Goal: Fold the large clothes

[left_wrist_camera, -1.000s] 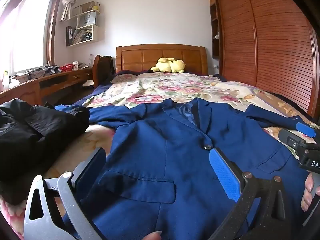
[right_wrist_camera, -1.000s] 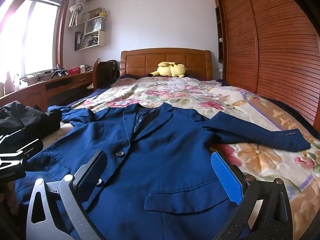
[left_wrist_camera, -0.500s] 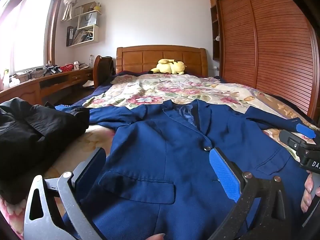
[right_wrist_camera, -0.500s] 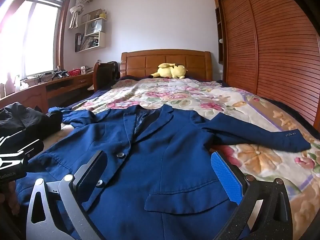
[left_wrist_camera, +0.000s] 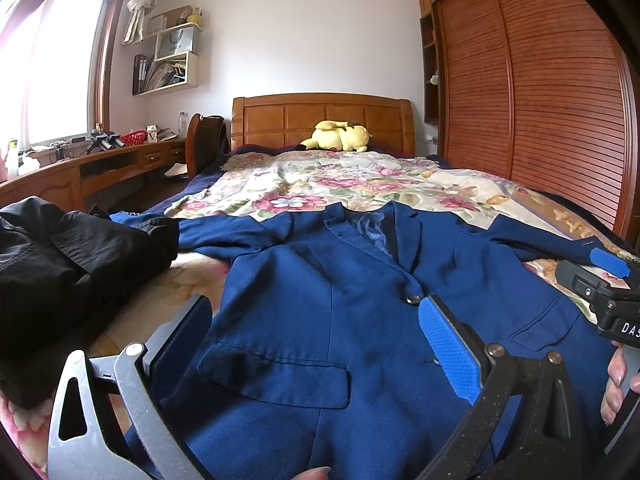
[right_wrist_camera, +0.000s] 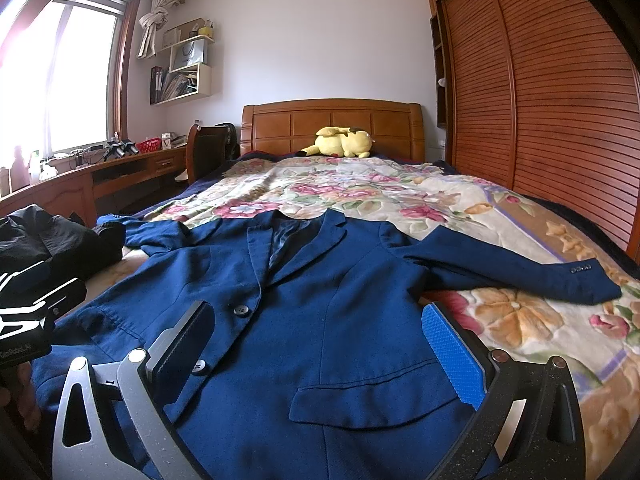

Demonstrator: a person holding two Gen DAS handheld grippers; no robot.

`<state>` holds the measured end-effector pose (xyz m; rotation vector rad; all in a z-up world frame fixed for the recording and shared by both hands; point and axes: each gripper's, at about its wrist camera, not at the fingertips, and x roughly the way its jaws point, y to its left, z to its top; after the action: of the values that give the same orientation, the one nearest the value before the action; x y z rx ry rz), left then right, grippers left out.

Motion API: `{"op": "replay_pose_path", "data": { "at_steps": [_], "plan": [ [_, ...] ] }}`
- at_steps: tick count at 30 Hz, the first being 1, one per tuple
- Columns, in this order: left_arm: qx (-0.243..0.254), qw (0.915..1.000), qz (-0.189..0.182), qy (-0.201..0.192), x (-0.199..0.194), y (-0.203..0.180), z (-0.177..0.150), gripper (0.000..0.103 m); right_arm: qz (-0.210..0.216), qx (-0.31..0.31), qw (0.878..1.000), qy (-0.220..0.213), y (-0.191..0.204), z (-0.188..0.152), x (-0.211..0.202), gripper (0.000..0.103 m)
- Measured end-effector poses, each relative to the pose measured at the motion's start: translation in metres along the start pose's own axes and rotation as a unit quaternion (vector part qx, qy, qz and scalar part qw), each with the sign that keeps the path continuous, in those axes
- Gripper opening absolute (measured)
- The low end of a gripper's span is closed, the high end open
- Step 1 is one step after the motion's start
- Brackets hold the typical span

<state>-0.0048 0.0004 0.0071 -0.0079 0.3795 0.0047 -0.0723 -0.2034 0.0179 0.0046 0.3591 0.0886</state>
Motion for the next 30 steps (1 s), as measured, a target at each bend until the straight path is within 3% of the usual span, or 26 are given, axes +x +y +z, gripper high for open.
{"op": "replay_pose_path", "data": {
  "at_steps": [30],
  "plan": [
    [0.0, 1.0, 0.0, -0.003, -0.0014, 0.0008, -0.0011, 0.103, 0.001, 0.002, 1.0, -0.003, -0.0001, 0.0006, -0.0009, 0.103]
  ]
}}
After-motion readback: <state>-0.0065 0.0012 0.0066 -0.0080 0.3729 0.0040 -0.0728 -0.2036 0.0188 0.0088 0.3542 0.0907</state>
